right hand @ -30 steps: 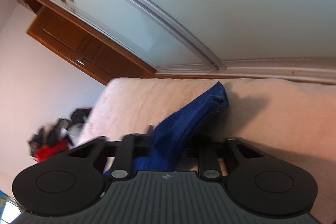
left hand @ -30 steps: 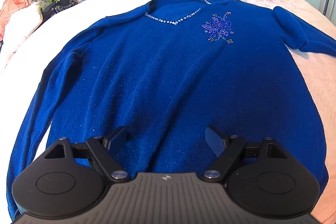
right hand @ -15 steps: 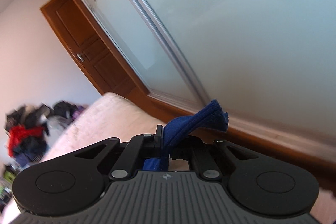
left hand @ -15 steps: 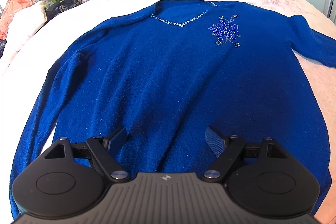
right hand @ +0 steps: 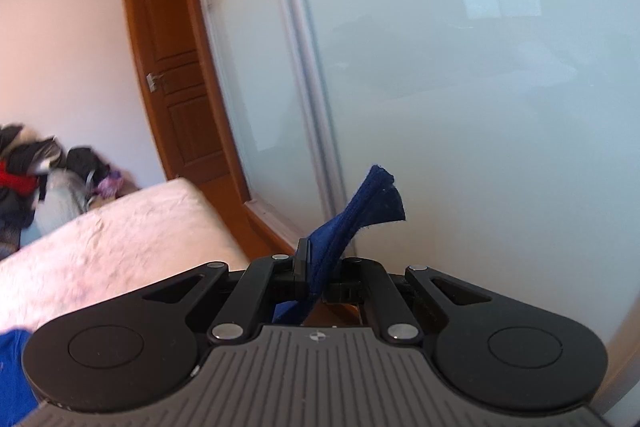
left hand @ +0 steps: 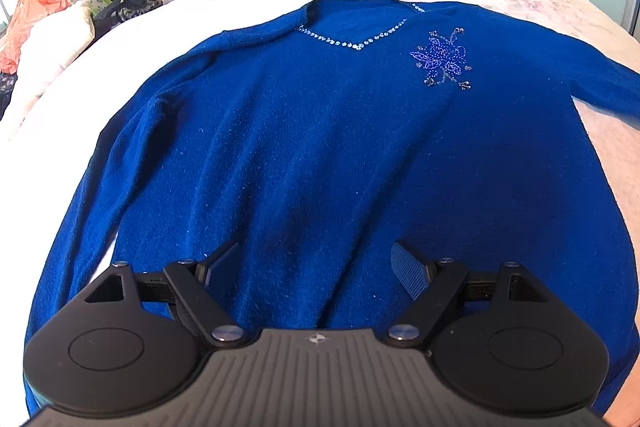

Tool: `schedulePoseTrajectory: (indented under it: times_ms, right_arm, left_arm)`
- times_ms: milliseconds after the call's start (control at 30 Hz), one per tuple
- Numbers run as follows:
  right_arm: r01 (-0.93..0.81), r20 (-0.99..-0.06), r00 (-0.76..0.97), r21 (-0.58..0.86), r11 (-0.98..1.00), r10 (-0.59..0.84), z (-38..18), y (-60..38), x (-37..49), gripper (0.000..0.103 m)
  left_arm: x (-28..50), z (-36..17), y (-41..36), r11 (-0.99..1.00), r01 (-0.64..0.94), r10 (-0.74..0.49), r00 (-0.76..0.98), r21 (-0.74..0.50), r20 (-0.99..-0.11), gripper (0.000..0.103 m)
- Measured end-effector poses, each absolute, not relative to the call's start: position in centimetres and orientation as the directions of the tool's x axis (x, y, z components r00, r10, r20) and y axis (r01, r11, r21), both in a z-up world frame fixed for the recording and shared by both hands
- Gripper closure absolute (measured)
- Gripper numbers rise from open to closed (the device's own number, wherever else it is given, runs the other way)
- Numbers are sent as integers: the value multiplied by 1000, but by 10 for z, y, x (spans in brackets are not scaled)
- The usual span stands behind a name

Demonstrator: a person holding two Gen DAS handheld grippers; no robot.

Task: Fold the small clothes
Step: 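Carry the held sleeve across the sweater body with the right gripper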

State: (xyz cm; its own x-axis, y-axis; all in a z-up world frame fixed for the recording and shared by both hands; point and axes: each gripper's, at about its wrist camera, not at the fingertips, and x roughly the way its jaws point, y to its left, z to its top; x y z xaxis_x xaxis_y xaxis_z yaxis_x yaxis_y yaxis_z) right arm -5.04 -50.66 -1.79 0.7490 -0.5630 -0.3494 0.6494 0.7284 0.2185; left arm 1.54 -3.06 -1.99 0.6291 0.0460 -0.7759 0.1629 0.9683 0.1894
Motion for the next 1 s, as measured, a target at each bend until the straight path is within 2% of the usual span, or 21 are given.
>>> schedulePoseTrajectory:
  times_ms: [200, 400, 533, 633, 867, 1000]
  right_arm:
    - [495, -357, 849, 283, 822, -389, -23, -449, -19, 95]
    - [306, -283, 928, 204, 930, -243, 5, -379, 19, 95]
    - [223, -261, 951, 201, 954, -167, 23, -355, 39, 95]
    - [197, -275, 952, 212, 957, -136, 27, -346, 53, 93]
    - [196, -339, 933, 190, 962, -123, 13, -340, 55, 93]
    - [210, -363, 922, 181, 961, -134, 2, -342, 58, 93]
  left_arm:
    - [53, -11, -11, 959, 160, 68, 669, 233, -740, 21]
    - [135, -14, 25, 962, 72, 153, 662, 265, -734, 21]
    - [191, -26, 36, 957, 54, 185, 641, 284, -745, 20]
    - [223, -27, 36, 955, 71, 172, 661, 289, -731, 19]
    - [301, -29, 44, 944, -39, 262, 692, 327, -673, 19]
    - [329, -32, 56, 962, -84, 244, 681, 258, -690, 19]
